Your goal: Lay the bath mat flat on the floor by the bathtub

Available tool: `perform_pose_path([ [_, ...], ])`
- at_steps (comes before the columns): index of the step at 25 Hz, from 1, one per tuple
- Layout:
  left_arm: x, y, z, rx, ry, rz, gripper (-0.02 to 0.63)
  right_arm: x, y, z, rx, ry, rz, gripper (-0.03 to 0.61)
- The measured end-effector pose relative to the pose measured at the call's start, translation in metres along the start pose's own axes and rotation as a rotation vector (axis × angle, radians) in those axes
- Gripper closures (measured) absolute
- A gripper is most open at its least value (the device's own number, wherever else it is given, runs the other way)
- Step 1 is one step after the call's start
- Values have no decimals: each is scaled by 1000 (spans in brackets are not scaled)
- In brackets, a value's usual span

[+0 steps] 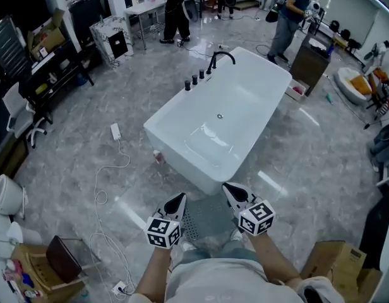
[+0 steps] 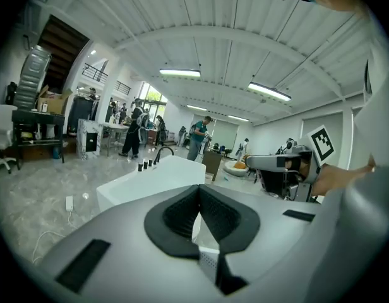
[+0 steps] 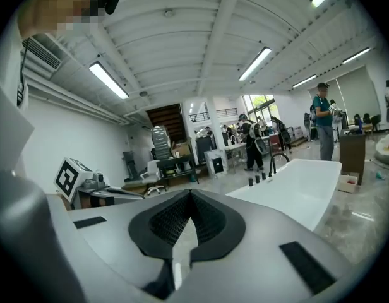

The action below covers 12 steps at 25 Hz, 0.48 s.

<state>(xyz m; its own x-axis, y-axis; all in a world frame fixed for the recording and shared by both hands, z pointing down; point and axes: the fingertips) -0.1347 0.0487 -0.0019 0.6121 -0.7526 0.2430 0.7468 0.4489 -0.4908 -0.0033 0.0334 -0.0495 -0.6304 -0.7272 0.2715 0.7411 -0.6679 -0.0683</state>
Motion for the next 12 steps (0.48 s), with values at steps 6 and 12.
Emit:
perform_pose_path([
  [6, -15, 42, -51, 17, 101, 26, 597, -35, -7, -46, -53, 51, -38, 552],
  [12, -17, 62, -76, 74, 157, -6, 597, -51, -1, -69, -81, 84, -72, 552],
])
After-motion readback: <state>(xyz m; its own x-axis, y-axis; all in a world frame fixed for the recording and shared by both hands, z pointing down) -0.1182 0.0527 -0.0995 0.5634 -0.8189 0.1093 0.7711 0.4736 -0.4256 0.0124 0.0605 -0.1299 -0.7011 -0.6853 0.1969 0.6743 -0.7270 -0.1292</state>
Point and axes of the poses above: the fingertips, and each gripper's own axes: x forward along the fingers, y to its right, z out of its underside, and after that the axes turned 14 degrees about -x, right-handed
